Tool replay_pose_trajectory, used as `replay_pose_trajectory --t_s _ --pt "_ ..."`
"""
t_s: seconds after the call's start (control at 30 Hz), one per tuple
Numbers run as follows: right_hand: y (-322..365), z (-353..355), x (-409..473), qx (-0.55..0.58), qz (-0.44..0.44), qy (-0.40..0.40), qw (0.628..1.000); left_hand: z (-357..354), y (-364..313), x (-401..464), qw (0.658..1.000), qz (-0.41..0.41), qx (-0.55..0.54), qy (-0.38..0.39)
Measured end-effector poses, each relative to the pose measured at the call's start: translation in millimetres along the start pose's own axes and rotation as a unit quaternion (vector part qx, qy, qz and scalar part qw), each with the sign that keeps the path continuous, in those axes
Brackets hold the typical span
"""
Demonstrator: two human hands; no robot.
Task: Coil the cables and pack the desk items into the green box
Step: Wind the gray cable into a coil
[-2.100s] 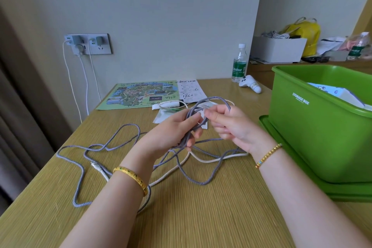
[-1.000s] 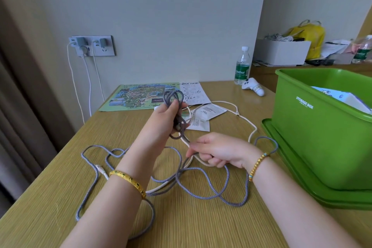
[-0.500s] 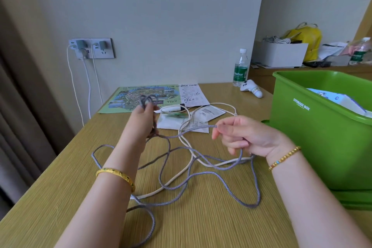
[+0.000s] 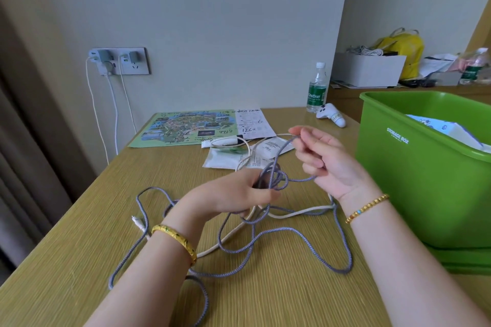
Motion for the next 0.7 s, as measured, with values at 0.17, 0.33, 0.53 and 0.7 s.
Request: replay_pose_trajectory --t_s 0.17,0.33,0.53,0.7 --pt "-2.0 -2.4 1.0 -0.017 0.017 0.021 0.999 -2.8 -4.6 -2.4 0.998 -0.016 -0.031 0.046" --pt "0.1 1.0 0.7 -0.002 0.024 0.01 1.0 3.3 -6.1 -3.6 0.997 -0.045 -0.062 -0.003" --pt "-2.0 4.1 2.2 -0.037 0.01 -0.039 0.999 25.5 -4.7 -6.9 0.956 -0.062 -0.248 -0.144" --pt "-4.6 2.1 2.6 -0.164 -0.027 -0.035 0.986 43.5 7.0 -5.9 0.881 -0.062 -0.29 -0.369"
Point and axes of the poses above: each hand's wrist, its own x-axis towards the middle knuckle, its own z-axis out of the back of the hand, y = z × x, the point moved 2 cm from there along x, towards the middle knuckle, and after that the axes turned 15 degrees about -z, right-handed, at the moved point
